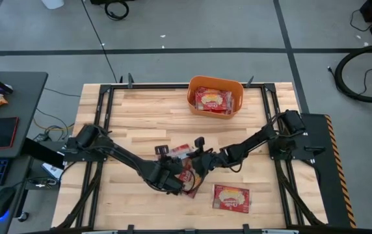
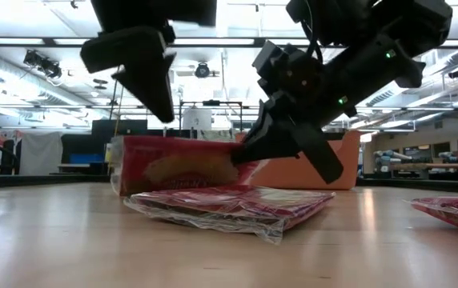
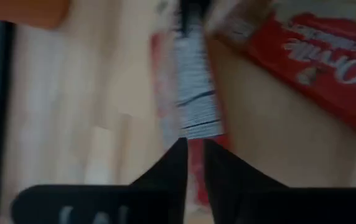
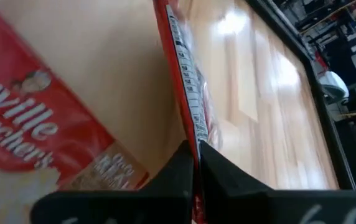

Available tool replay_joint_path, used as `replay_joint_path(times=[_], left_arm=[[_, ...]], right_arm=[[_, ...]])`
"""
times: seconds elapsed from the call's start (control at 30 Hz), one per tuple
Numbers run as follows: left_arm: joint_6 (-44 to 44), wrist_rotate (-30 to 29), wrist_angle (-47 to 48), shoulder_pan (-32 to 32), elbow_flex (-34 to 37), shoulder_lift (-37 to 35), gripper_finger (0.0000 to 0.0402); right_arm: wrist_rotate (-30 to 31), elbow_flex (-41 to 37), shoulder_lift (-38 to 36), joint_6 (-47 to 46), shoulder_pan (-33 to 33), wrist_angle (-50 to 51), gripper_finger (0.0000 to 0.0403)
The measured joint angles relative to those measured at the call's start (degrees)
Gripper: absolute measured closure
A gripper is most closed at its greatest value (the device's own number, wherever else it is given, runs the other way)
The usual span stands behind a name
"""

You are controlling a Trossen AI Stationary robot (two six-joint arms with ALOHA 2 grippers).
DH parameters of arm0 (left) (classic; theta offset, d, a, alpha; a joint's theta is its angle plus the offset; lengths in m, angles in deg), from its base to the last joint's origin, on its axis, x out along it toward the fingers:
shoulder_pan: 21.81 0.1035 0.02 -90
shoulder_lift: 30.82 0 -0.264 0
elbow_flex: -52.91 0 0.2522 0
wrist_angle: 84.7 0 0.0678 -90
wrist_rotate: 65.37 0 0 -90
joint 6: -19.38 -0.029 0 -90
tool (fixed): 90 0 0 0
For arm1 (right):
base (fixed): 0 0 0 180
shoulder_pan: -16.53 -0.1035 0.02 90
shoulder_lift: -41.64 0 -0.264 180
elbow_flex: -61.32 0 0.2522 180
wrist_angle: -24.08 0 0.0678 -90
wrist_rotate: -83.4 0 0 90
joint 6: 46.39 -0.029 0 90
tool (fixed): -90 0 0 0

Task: Sort popcorn bags into baskets
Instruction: Put the popcorn bag into the bin

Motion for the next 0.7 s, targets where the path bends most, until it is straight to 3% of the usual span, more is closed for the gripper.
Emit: replay_joint_path(times=[0.13,0.3,0.47,0.7], left_arm=[[-1.56,-5.96,3.5,-0.36,0.06,-1.89,0.0292],[-3.14,-15.46,8.7,-1.68,0.2,-4.82,0.0248],[-3.85,-20.52,11.57,-1.6,0.26,-7.37,0.0251],[-8.94,-22.28,11.95,-0.81,0.27,-8.66,0.026]], right_arm=[[1.59,0.05,-0.99,0.24,-0.06,3.83,0.0381],[4.9,1.94,-7.13,-2.94,0.92,17.27,0.0392],[4.09,2.6,-15.84,-7.04,3.91,27.64,0.0393],[4.19,2.63,-27.86,-8.19,7.89,33.41,0.0397]])
